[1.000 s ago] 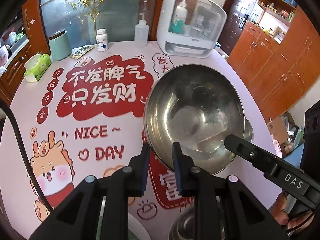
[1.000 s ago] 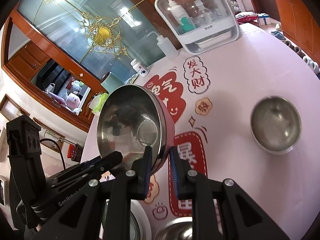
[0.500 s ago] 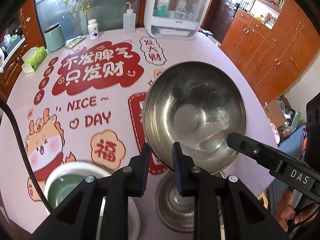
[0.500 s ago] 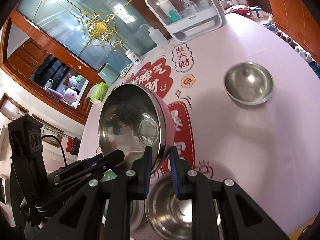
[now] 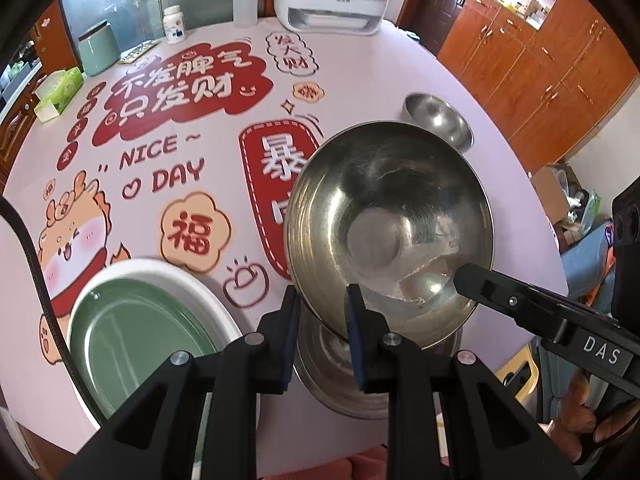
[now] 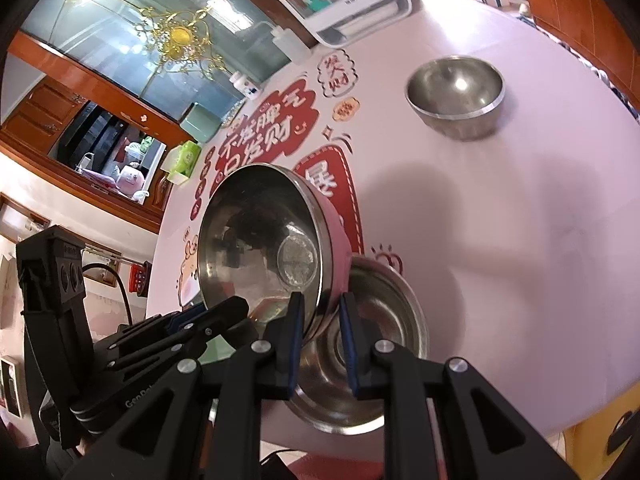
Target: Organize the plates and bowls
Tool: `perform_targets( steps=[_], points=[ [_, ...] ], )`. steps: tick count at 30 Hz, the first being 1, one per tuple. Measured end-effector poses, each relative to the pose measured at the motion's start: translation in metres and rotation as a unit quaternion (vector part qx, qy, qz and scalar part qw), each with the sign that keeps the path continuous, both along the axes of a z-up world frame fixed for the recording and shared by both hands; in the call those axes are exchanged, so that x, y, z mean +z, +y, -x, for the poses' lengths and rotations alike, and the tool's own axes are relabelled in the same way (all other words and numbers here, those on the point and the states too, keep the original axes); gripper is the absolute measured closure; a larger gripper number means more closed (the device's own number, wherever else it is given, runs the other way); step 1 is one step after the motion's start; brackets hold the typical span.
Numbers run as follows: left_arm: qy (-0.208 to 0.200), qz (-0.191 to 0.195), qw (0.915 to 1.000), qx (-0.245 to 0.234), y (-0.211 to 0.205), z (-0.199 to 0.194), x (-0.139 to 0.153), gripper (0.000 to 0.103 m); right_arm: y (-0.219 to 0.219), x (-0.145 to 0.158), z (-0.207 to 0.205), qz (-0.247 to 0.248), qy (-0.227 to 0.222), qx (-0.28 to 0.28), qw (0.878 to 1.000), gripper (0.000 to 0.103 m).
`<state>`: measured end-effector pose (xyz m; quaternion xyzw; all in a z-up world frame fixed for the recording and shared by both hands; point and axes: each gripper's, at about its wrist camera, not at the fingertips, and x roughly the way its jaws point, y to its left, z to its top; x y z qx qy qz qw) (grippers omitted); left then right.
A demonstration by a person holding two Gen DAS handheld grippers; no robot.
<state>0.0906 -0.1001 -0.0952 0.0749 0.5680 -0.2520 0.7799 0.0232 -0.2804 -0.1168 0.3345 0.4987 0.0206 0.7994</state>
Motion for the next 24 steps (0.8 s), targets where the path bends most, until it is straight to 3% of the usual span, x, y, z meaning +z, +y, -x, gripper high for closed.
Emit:
perform_targets(
  steps=[15,24],
  points=[
    [0.054,-0.024,0.9979,-0.026,-0.005,0.03,-0.032,0.082,-0.001,-0.033,0.041,-0.036,0.07,-0.028,0.996,0.085],
    [0.066,-0.034,0.9967,-0.031,-0.01,0.031,-0.04,0.082,-0.002,-0.039,0.045,-0.038,0.082,-0.035,0.995,0.083]
  ],
)
